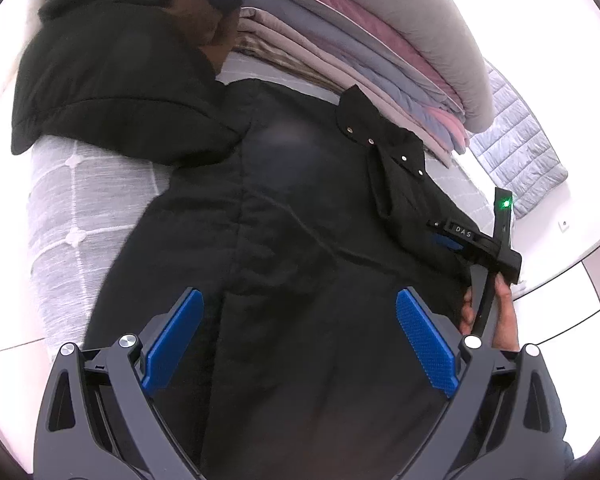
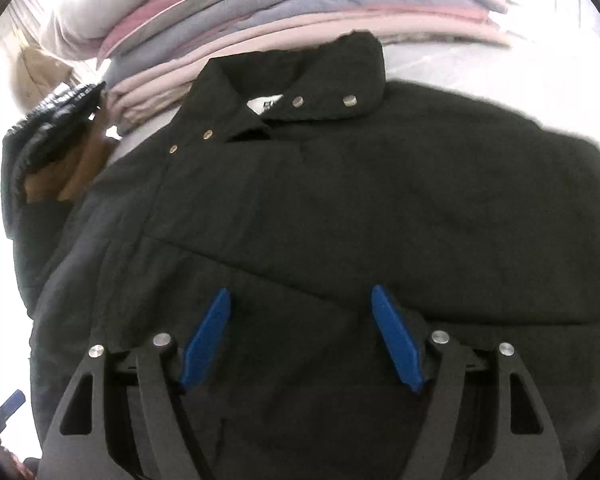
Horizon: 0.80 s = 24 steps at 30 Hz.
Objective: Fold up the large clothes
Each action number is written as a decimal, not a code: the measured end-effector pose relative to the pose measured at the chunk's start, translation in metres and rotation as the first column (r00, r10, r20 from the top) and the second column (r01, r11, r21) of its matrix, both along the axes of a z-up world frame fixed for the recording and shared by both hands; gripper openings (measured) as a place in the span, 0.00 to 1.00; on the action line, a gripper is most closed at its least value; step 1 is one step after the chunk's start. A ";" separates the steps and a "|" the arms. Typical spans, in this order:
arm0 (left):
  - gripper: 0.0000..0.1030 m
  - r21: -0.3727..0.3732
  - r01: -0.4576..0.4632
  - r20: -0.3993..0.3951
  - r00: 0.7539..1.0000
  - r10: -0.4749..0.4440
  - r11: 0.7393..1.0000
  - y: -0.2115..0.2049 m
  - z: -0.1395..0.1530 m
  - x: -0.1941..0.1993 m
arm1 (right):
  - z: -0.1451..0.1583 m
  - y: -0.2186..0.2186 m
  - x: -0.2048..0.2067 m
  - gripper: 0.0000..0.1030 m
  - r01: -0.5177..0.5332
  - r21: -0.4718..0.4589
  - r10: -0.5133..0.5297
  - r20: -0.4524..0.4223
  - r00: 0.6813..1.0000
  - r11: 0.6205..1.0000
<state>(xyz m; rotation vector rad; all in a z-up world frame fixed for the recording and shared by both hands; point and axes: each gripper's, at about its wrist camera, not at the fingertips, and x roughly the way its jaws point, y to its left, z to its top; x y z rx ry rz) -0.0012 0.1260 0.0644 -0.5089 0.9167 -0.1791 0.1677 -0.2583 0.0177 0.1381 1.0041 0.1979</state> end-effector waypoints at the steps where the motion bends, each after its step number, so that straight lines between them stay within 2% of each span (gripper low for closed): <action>1: 0.91 -0.011 -0.006 0.004 1.000 0.006 1.000 0.004 0.002 -0.002 | 0.014 0.023 -0.012 0.70 -0.046 -0.049 0.048 0.052 0.997 0.998; 4: 0.91 -0.052 -0.053 0.016 0.998 0.054 0.997 0.040 0.015 -0.011 | 0.043 0.094 -0.038 0.82 -0.139 -0.229 0.179 0.165 0.970 0.963; 5: 0.91 -0.054 -0.090 0.021 0.996 0.092 0.994 0.060 0.022 -0.016 | 0.052 0.124 -0.053 0.86 -0.193 -0.276 0.254 0.202 0.946 0.942; 7: 0.92 -0.061 -0.156 0.019 0.987 0.158 0.986 0.096 0.031 -0.021 | 0.066 0.174 -0.072 0.86 -0.305 -0.284 0.371 0.217 0.903 0.909; 9: 0.93 -0.095 -0.141 -0.028 0.990 0.139 0.985 0.132 0.032 -0.016 | 0.076 0.222 -0.089 0.86 -0.407 -0.238 0.454 0.201 0.868 0.882; 11: 0.93 -0.253 -0.101 -0.084 0.993 0.082 0.962 0.181 0.018 -0.011 | 0.084 0.239 -0.102 0.86 -0.455 -0.165 0.482 0.201 0.853 0.875; 13: 0.93 -0.343 -0.128 -0.060 0.992 0.115 0.931 0.227 0.002 -0.014 | 0.089 0.246 -0.117 0.86 -0.488 -0.059 0.489 0.203 0.848 0.871; 15: 0.93 -0.410 -0.150 -0.005 0.987 0.163 0.900 0.272 -0.023 -0.015 | 0.087 0.239 -0.131 0.86 -0.481 0.005 0.470 0.206 0.858 0.877; 16: 0.93 -0.521 -0.147 -0.002 0.985 0.170 0.841 0.296 -0.049 -0.012 | 0.084 0.230 -0.142 0.86 -0.472 0.041 0.455 0.208 0.866 0.881; 17: 0.93 -0.601 -0.171 -0.029 0.981 0.192 0.781 0.314 -0.074 -0.008 | 0.080 0.219 -0.154 0.86 -0.462 0.068 0.440 0.214 0.872 0.884; 20: 0.93 -0.713 -0.223 -0.057 0.963 0.262 0.665 0.344 -0.133 0.006 | 0.070 0.191 -0.184 0.86 -0.422 0.093 0.391 0.240 0.888 0.902; 21: 0.93 -0.753 -0.226 -0.058 0.958 0.280 0.618 0.349 -0.150 0.012 | 0.065 0.180 -0.193 0.86 -0.403 0.101 0.370 0.245 0.896 0.909; 22: 0.93 -0.800 -0.226 -0.054 0.950 0.307 0.557 0.355 -0.171 0.021 | 0.063 0.175 -0.199 0.86 -0.390 0.102 0.357 0.248 0.901 0.915; 23: 0.93 -0.820 -0.230 -0.055 0.943 0.328 0.524 0.358 -0.184 0.027 | 0.059 0.169 -0.205 0.86 -0.371 0.097 0.338 0.249 0.908 0.924; 24: 0.93 -0.830 -0.236 -0.058 0.938 0.343 0.505 0.359 -0.190 0.032 | 0.055 0.162 -0.210 0.86 -0.352 0.098 0.320 0.244 0.915 0.931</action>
